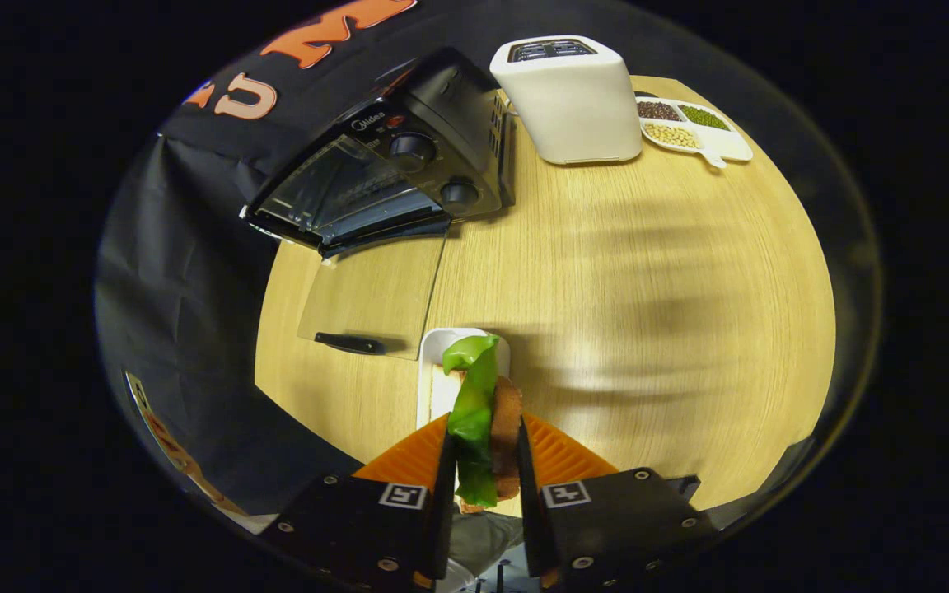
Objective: Open the toaster oven, put the food inside, and close the toaster oven door.
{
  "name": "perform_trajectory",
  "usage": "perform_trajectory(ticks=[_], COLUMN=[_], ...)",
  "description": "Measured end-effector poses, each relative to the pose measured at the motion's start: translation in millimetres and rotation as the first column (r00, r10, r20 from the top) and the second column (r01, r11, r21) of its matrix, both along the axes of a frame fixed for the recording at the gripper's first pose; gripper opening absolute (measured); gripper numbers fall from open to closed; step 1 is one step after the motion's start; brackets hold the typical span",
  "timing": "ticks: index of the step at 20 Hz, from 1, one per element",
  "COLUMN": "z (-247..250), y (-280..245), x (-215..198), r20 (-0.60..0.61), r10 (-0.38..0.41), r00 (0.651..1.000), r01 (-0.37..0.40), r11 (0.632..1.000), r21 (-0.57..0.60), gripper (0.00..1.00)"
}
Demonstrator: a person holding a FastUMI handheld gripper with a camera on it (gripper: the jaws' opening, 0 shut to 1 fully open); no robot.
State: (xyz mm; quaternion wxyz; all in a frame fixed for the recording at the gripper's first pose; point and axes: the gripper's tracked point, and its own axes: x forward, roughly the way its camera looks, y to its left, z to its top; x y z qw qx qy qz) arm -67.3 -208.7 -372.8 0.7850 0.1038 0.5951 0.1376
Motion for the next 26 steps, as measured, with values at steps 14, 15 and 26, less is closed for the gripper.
perform_trajectory(ticks=[14, 15, 26], z=[128, 131, 83], y=[39, 50, 149], x=[3, 9, 75], r20=[0.286, 0.307, 0.193], r10=[-0.287, -0.332, -0.708], r00=[0.914, 0.892, 0.679], r01=[0.27, 0.298, 0.486], r11=[0.958, 0.942, 0.631], r21=[0.097, 0.151, 0.605], gripper=[0.17, 0.17, 0.16])
